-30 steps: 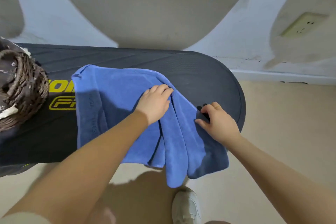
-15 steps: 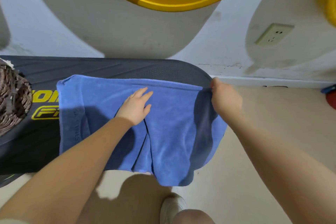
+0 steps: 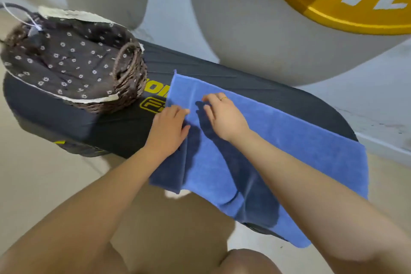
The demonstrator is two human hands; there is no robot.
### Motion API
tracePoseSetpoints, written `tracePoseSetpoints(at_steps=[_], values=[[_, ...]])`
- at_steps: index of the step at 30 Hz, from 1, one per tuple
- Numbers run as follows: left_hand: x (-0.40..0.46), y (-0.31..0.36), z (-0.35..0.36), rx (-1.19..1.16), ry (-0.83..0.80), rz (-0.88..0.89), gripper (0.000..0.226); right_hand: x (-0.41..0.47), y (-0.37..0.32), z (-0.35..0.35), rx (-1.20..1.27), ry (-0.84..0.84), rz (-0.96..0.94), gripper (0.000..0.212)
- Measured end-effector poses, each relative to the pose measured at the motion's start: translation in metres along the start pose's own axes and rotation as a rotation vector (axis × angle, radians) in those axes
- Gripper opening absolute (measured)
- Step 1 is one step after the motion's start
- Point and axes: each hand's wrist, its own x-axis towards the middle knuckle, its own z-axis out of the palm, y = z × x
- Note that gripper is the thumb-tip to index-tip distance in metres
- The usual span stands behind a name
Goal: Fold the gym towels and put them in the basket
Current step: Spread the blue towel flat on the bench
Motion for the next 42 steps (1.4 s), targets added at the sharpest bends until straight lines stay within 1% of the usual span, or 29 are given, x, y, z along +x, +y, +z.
tracePoseSetpoints(at_steps=[2,5,6,9,11,13,15,16,18,19,20,21,23,25,26,28,29,30,32,33,34,36,37,39,40,42], values=[[-0.013,-0.021,-0.002,0.028,0.047,-0.142,0.043,0.021,-0.023,0.016,0.042,-0.063,-0.069,0.034],[-0.028,-0.042,0.001,0.03,0.028,-0.336,0.046,0.046,-0.05,0.029,-0.026,-0.14,-0.138,0.034],[-0.031,-0.046,0.003,0.019,0.02,-0.372,0.045,0.055,-0.057,0.031,-0.072,-0.154,-0.153,0.033],[-0.037,-0.049,0.013,-0.008,0.036,-0.397,0.037,0.076,-0.069,0.039,-0.345,-0.226,-0.192,0.031],[-0.038,-0.046,0.018,-0.047,0.042,-0.417,0.031,0.084,-0.072,0.04,-0.512,-0.245,-0.207,0.028],[-0.039,-0.041,0.02,-0.003,0.005,-0.419,0.03,0.087,-0.072,0.04,-0.592,-0.247,-0.183,0.026],[-0.036,-0.043,0.017,0.052,-0.013,-0.379,0.032,0.089,-0.072,0.039,-0.687,-0.245,-0.187,0.024],[-0.034,-0.046,0.012,0.038,-0.01,-0.363,0.031,0.091,-0.072,0.039,-0.722,-0.238,-0.197,0.027],[-0.029,-0.057,-0.003,-0.113,0.009,-0.384,0.027,0.093,-0.072,0.036,-0.72,-0.184,-0.174,0.038],[-0.026,-0.064,-0.01,-0.203,0.03,-0.411,0.024,0.096,-0.072,0.034,-0.655,-0.141,-0.129,0.041],[-0.025,-0.072,-0.017,-0.239,0.065,-0.433,0.022,0.098,-0.073,0.032,-0.562,-0.1,-0.063,0.041],[-0.025,-0.078,-0.025,-0.215,0.089,-0.438,0.021,0.101,-0.073,0.031,-0.448,-0.063,-0.002,0.037],[-0.024,-0.089,-0.035,-0.089,0.105,-0.409,0.019,0.104,-0.074,0.032,-0.23,-0.047,0.056,0.028],[-0.024,-0.1,-0.036,0.064,0.097,-0.359,0.015,0.101,-0.075,0.038,-0.09,-0.09,0.051,0.026],[-0.025,-0.106,-0.035,0.153,0.123,-0.321,0.014,0.098,-0.075,0.041,-0.032,-0.119,0.042,0.03],[-0.028,-0.112,-0.033,0.352,0.123,-0.229,0.028,0.083,-0.072,0.042,0.06,-0.155,0.028,0.044],[-0.029,-0.111,-0.033,0.406,0.137,-0.208,0.035,0.075,-0.067,0.039,0.071,-0.143,0.022,0.049],[-0.028,-0.106,-0.032,0.438,0.164,-0.172,0.037,0.065,-0.059,0.035,0.058,-0.119,0.025,0.051],[-0.018,-0.085,-0.031,0.361,0.081,-0.089,0.028,0.045,-0.036,0.024,0.0,-0.059,0.049,0.05],[-0.011,-0.07,-0.028,0.292,0.063,-0.065,0.022,0.034,-0.022,0.017,-0.035,-0.027,0.063,0.049],[-0.003,-0.054,-0.022,0.238,0.068,-0.015,0.02,0.022,-0.008,0.01,-0.073,0.001,0.083,0.048],[0.011,-0.015,-0.016,0.148,0.1,0.104,0.023,-0.005,0.022,-0.005,-0.138,0.046,0.153,0.049],[0.018,0.005,-0.011,0.117,0.055,0.138,0.025,-0.02,0.036,-0.013,-0.159,0.067,0.205,0.05],[0.031,0.041,-0.001,0.096,-0.141,0.162,0.029,-0.051,0.064,-0.029,-0.187,0.111,0.317,0.053],[0.036,0.057,0.003,0.081,-0.195,0.182,0.032,-0.066,0.078,-0.036,-0.208,0.131,0.377,0.055],[0.046,0.085,0.012,0.052,-0.176,0.245,0.035,-0.092,0.105,-0.047,-0.265,0.155,0.493,0.055]])
